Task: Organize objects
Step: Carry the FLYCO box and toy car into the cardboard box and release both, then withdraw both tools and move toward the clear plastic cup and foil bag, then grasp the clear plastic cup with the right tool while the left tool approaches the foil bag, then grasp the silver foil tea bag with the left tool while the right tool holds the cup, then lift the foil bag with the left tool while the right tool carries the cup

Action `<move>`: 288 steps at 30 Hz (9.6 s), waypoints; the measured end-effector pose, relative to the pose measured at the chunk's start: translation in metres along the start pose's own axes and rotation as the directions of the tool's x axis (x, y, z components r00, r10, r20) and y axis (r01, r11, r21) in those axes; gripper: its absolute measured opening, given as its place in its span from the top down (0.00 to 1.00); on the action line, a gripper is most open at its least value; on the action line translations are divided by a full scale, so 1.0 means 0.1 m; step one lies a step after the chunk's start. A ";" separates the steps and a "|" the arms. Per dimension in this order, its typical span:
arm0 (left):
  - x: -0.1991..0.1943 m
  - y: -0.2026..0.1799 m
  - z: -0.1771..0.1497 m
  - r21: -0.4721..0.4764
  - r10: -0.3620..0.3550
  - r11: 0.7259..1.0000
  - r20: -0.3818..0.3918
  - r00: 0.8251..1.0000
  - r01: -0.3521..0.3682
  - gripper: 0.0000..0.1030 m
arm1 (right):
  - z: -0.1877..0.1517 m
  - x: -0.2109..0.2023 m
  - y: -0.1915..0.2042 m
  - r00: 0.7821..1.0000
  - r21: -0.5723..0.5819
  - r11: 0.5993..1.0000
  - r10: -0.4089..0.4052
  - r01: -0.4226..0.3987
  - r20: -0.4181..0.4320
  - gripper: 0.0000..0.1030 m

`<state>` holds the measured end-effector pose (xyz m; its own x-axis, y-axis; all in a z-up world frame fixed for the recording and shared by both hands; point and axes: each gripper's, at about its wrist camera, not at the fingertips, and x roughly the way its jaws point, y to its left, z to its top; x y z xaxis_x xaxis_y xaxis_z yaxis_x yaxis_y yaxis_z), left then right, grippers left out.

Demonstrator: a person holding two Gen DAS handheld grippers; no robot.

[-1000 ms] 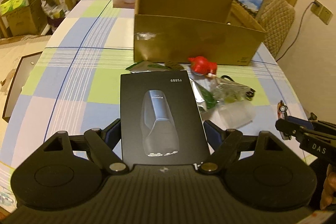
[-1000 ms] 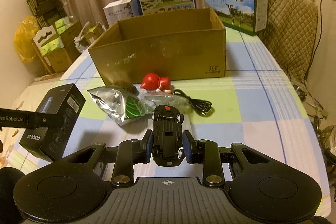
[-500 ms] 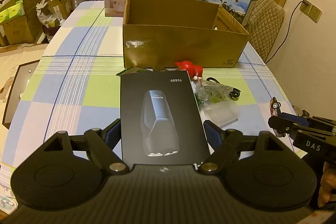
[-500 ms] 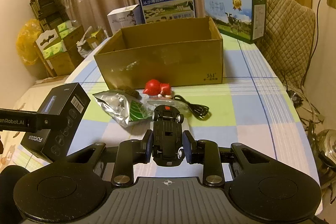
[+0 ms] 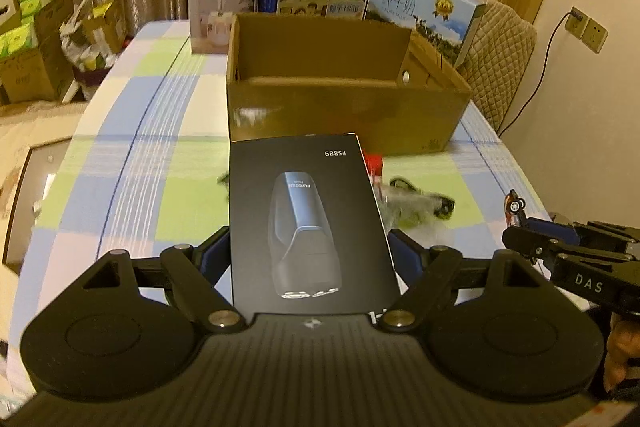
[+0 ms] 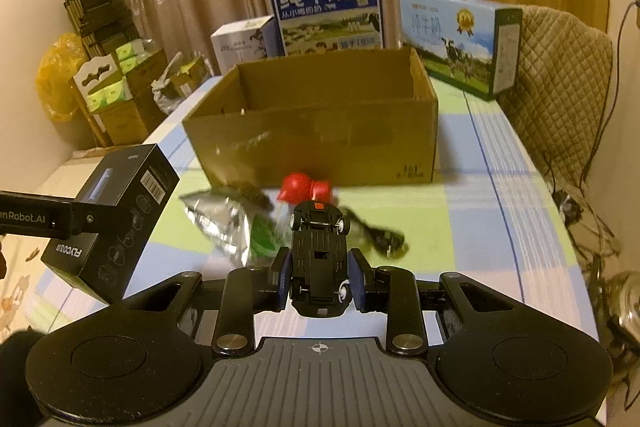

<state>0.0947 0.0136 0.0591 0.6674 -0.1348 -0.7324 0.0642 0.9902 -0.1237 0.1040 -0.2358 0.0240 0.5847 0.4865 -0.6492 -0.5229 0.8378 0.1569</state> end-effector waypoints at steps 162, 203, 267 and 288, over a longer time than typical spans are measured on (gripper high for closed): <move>0.95 0.48 -0.48 -0.179 0.013 0.983 -0.110 0.994 -0.033 0.01 | -0.42 1.28 -0.03 0.981 -0.090 0.996 -0.039 0.023 -0.188 0.19; 1.32 0.62 -0.19 -0.298 -0.039 0.955 -0.149 0.988 -0.008 0.05 | -0.37 1.23 0.16 0.977 -0.042 0.997 0.050 -0.060 -0.206 0.33; 1.34 0.32 -0.46 0.082 -0.030 0.995 -0.312 0.950 0.058 0.45 | -0.55 0.96 0.02 0.978 -0.037 0.998 -0.057 0.051 -0.202 0.33; 1.42 0.35 -0.43 0.040 -0.030 0.998 -0.300 0.953 0.044 0.44 | -0.53 1.13 -0.04 0.973 0.003 0.999 -0.041 0.043 -0.229 0.32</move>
<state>0.1599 0.0278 -0.0780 0.4116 -0.1690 -0.8955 0.1234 0.9839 -0.1290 0.1399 -0.1971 -0.0895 0.4481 0.3824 -0.8081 -0.4956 0.8586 0.1314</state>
